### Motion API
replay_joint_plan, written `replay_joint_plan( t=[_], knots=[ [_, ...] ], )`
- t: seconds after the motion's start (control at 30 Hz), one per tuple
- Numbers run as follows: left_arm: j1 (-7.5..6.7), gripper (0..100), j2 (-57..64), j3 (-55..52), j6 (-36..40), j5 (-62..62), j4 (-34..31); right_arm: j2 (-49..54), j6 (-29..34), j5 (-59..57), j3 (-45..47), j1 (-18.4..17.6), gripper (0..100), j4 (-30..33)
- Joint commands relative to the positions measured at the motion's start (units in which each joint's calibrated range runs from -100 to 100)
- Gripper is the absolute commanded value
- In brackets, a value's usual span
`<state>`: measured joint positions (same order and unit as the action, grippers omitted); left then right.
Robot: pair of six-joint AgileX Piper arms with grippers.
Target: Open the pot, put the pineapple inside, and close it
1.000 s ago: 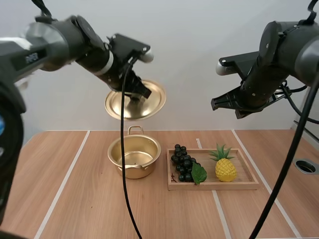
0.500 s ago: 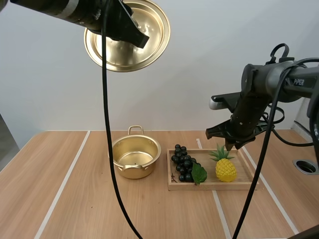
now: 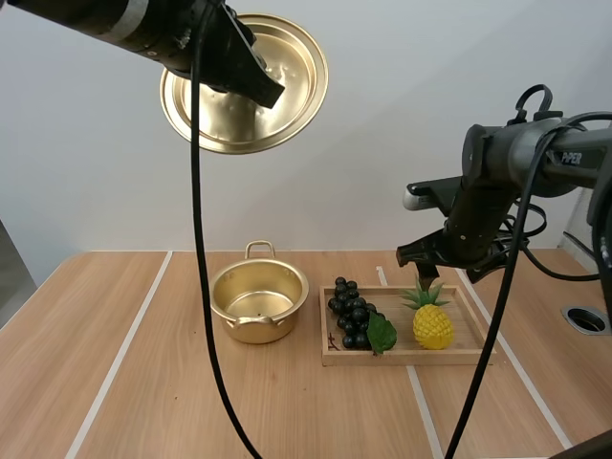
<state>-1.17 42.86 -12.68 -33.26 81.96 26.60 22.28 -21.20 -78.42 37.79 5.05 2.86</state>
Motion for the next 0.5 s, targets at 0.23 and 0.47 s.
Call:
replay_joint_plan(
  t=[0.23, 0.47],
  knots=[
    [-0.22, 0, 0.36, 0.43, -0.08, 2.19, 0.13, -0.68, 3.67, -0.74, 0.26, 0.21, 100, -1.11],
    [-0.22, 0, 0.36, 0.43, -0.08, 2.34, 0.13, -3.82, 3.67, -1.37, 0.4, 0.21, 100, -3.43]
  ],
)
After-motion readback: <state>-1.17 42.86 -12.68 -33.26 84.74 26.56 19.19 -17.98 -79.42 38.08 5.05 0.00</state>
